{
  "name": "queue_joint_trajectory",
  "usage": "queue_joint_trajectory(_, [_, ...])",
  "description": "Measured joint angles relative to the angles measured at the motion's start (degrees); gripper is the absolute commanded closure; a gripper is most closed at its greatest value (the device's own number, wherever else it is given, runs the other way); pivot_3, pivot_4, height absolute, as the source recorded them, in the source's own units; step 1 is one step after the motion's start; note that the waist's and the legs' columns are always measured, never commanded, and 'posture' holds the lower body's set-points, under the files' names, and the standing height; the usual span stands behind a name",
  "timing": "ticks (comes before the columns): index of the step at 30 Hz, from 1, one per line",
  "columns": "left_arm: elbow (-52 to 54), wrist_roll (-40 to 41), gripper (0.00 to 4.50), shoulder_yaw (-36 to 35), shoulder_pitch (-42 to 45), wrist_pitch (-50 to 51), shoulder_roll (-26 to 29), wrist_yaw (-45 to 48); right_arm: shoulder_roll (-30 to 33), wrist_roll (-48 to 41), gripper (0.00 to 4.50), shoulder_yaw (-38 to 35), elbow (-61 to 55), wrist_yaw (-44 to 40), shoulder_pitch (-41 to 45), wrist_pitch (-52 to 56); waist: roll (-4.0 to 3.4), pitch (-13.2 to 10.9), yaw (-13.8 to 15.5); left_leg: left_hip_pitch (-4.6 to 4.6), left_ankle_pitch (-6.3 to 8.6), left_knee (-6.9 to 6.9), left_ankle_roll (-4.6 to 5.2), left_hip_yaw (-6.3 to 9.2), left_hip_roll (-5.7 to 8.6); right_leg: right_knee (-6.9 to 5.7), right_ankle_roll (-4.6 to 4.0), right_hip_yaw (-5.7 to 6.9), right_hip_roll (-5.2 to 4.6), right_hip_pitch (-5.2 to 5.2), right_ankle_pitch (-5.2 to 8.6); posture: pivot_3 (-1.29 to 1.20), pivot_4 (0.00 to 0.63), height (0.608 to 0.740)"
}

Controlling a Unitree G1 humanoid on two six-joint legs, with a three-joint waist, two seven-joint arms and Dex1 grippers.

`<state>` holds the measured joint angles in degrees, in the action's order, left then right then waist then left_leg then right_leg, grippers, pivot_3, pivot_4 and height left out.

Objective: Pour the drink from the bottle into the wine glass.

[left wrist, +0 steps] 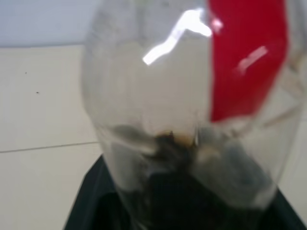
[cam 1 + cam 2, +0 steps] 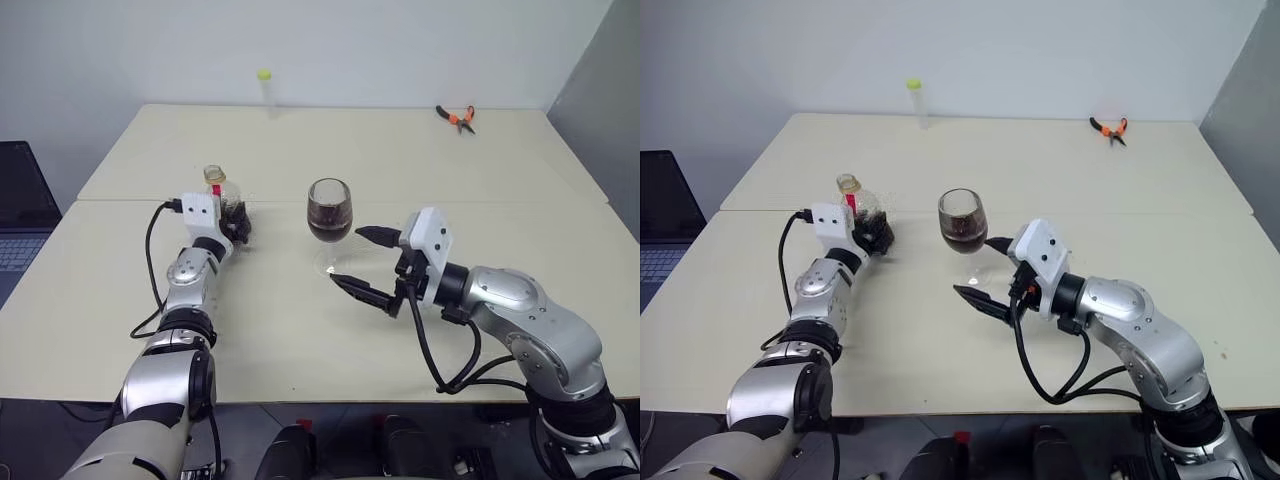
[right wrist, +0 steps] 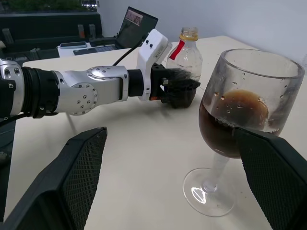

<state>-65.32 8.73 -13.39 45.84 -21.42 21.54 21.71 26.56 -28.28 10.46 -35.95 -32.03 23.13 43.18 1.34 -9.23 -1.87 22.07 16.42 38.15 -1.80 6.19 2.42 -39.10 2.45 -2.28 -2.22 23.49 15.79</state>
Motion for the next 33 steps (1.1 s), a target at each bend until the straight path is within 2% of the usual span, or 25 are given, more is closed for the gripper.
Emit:
queue_joint_trajectory(4, [-0.13,-0.13,0.11,0.04,-1.3,-0.13,0.01,0.48,0.0,-0.02,0.0,0.0,-0.07,-0.02,-0.02,0.26,0.0,0.0,0.0,0.0,0.0,0.0,0.0,0.01,0.0,0.0,0.0,0.0,0.0,0.0,0.0,0.0,0.15,0.74])
queue_joint_trajectory(5, [-0.12,-0.13,0.05,0.04,-1.55,-0.15,0.01,0.55,0.01,-0.02,0.0,0.0,-0.07,-0.03,-0.02,0.31,0.0,0.0,0.0,0.0,0.0,0.0,0.0,0.01,0.0,0.0,0.0,0.0,0.0,0.0,0.0,0.0,0.15,0.74])
queue_joint_trajectory(13, [8.98,0.16,0.05,0.08,-8.48,-0.44,-0.49,2.51,0.45,-0.03,0.0,-0.23,-0.1,-0.2,-1.2,0.49,0.0,0.0,0.02,0.0,0.0,-0.02,0.0,0.02,-0.02,0.01,0.0,0.0,-0.08,0.0,0.0,0.0,0.15,0.74])
queue_joint_trajectory(19, [21.54,0.37,0.05,0.12,-16.31,1.51,-0.55,2.59,2.66,-0.03,0.0,-1.63,-0.74,-0.49,-5.11,0.11,0.0,0.0,0.04,-0.01,0.02,-0.03,0.02,0.01,-0.06,0.02,-0.01,-0.03,-0.15,-0.01,0.0,0.0,0.15,0.74])
queue_joint_trajectory(28, [42.47,2.52,0.05,-0.49,-27.77,10.8,-0.44,0.56,4.29,0.85,0.0,-3.28,-1.35,-0.19,-10.75,-3.28,0.02,0.01,0.17,-0.12,0.11,-0.05,0.19,0.03,-0.1,0.08,-0.01,0.01,-0.14,-0.17,0.0,0.0,0.15,0.74])
queue_joint_trajectory(33, [54.67,2.77,0.05,-1.87,-33.86,20.05,-1.17,-5.36,-1.91,4.89,0.0,-6.09,1.44,3.94,-18.26,-12.37,0.02,0.03,0.21,-0.19,0.12,-0.1,0.19,0.03,-0.11,0.1,-0.01,-0.02,-0.15,-0.21,0.0,0.0,0.15,0.74])
